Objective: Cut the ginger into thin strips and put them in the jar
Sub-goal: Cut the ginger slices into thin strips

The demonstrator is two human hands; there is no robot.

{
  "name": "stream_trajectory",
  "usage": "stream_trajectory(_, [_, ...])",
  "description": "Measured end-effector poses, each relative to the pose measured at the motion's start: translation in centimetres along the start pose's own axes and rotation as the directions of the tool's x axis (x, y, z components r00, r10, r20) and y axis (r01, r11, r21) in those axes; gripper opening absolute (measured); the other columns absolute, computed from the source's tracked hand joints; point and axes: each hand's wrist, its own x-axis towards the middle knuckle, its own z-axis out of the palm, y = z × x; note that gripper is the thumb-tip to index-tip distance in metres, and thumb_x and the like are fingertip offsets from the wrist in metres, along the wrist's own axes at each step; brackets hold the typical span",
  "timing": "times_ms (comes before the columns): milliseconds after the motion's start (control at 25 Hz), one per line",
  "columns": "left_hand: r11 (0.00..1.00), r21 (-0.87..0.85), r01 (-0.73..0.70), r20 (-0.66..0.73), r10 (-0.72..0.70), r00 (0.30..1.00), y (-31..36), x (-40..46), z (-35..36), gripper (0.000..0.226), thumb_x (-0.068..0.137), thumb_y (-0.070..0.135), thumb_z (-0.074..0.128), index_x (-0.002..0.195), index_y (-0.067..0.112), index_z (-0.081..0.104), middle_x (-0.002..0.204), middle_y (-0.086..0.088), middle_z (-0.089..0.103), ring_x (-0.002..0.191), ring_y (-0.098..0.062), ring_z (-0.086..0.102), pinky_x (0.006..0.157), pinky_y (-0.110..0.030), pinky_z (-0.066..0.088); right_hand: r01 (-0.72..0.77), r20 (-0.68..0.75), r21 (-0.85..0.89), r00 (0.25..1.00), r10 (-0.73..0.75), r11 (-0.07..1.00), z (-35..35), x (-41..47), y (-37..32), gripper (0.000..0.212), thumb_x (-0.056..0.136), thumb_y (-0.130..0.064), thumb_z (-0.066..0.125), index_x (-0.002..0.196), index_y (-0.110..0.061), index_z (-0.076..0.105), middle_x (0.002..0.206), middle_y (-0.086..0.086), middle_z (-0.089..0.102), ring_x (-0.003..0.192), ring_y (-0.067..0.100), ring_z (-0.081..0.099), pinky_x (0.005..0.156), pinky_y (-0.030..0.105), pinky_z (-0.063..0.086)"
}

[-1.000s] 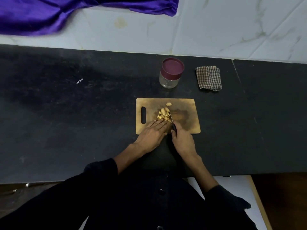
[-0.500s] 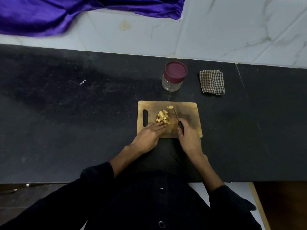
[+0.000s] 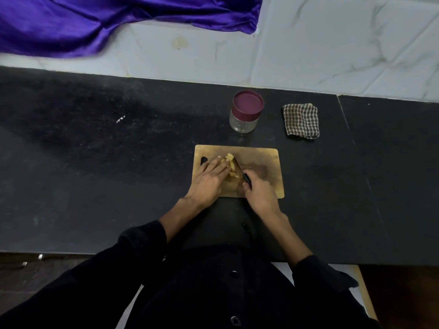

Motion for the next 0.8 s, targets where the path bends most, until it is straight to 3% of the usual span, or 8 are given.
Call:
stream_trajectory(280, [0.994,-0.074,0.084,-0.043,-0.087,0.995,0.8,-0.2,0.0,0.053,0.094,0.006,0.045,0.145,0.018,0.039,0.157,0.0,0.026,0.147,-0.02,0.015,0.117,-0.035,0.013,-0.017,0.011,0.082,1.0,0.016,0.997,-1.8,-0.9,2.3,0.038,0.101,-0.021,0.049,0.139,-0.025,0.045,0.111,0.005,0.066,0.093,0.023,0.065,0.074,0.041,0.055])
stream_trajectory(480, [0.983,-0.152,0.101,-0.104,-0.117,0.988,0.5,-0.4,-0.2,0.054,0.089,-0.002,0.052,0.141,0.009,0.045,0.152,-0.009,0.037,0.142,-0.026,0.029,0.12,-0.039,0.018,-0.021,0.051,0.147,0.999,0.014,0.989,-1.5,-2.1,3.0,0.036,0.102,-0.022,0.049,0.137,-0.028,0.045,0.111,0.002,0.064,0.095,0.023,0.063,0.078,0.049,0.056])
stream_trajectory(640, [0.94,-0.33,0.089,-0.244,-0.176,0.954,0.5,-1.0,-0.2,0.05,0.086,-0.008,0.057,0.133,0.007,0.053,0.138,-0.011,0.052,0.127,-0.025,0.048,0.108,-0.041,0.041,-0.032,0.067,0.194,0.998,0.019,0.981,-1.4,-2.8,3.5,0.036,0.102,-0.022,0.049,0.137,-0.029,0.045,0.102,-0.004,0.057,0.09,0.022,0.064,0.071,0.049,0.059])
stream_trajectory(800, [0.835,-0.528,0.155,-0.253,-0.329,0.91,1.1,-1.3,-0.3,0.041,0.092,0.001,0.055,0.132,0.01,0.055,0.128,-0.008,0.057,0.116,-0.019,0.054,0.1,-0.032,0.047,-0.075,0.058,0.254,0.996,0.062,0.964,-1.2,-3.1,4.1,0.036,0.102,-0.021,0.049,0.137,-0.029,0.046,0.093,-0.004,0.058,0.079,0.021,0.063,0.071,0.05,0.058])
